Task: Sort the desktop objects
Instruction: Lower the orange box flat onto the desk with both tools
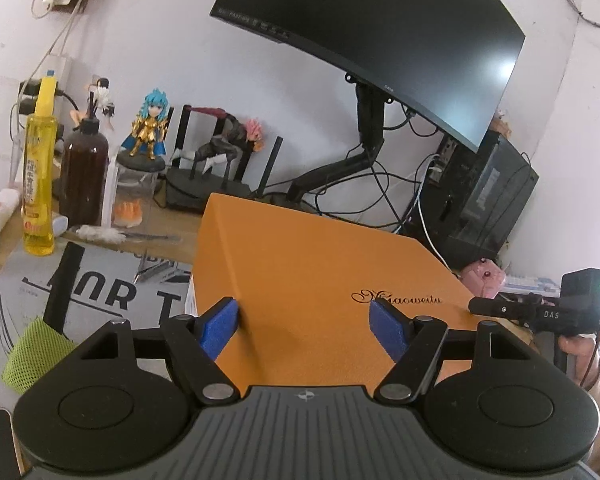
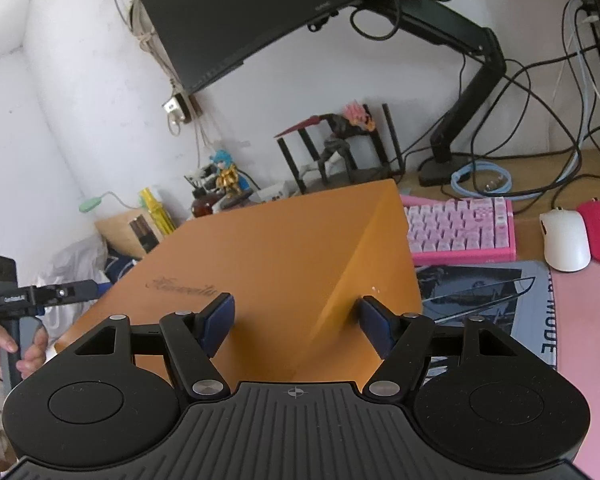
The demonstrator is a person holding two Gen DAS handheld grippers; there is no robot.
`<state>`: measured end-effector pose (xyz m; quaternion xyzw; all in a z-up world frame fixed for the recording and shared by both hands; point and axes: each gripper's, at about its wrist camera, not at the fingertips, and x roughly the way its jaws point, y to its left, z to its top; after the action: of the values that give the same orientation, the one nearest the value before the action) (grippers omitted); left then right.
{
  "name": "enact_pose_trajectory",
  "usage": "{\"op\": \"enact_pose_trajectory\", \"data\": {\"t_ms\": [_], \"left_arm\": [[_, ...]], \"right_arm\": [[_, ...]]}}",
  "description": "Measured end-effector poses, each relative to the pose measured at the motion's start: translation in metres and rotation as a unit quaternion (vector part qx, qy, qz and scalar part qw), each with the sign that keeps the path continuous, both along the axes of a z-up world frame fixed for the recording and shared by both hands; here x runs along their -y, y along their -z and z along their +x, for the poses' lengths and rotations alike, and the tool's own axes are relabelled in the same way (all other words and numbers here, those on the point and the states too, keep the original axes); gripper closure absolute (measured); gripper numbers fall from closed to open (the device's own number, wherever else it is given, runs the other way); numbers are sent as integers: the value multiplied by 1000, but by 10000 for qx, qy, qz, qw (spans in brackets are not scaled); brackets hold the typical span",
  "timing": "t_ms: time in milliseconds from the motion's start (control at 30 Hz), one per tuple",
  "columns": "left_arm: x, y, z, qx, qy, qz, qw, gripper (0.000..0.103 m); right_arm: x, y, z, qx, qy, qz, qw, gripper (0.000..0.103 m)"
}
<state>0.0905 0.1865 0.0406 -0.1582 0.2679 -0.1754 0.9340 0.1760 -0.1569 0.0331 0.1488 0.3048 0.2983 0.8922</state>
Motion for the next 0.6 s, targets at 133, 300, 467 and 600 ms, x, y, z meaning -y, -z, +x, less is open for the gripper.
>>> {"op": "enact_pose_trajectory", "data": {"t_ms": [133, 300, 467, 600], "left_arm": [[0, 6, 3, -48, -55, 35, 10000, 25], [1, 12, 2, -157, -54, 101, 9998, 25], [0, 19, 1, -195, -75, 44, 9998, 25], [0, 24, 1, -246, -69, 63, 9997, 25]], "right_arm": [[-3, -1, 1, 0, 5, -73, 10000, 31], [-6, 0, 0, 23, -99, -244, 9997, 31], [-7, 3, 0, 25, -138, -336, 9993, 32], [-5, 10, 1, -25, -166, -293, 9994, 32]]}}
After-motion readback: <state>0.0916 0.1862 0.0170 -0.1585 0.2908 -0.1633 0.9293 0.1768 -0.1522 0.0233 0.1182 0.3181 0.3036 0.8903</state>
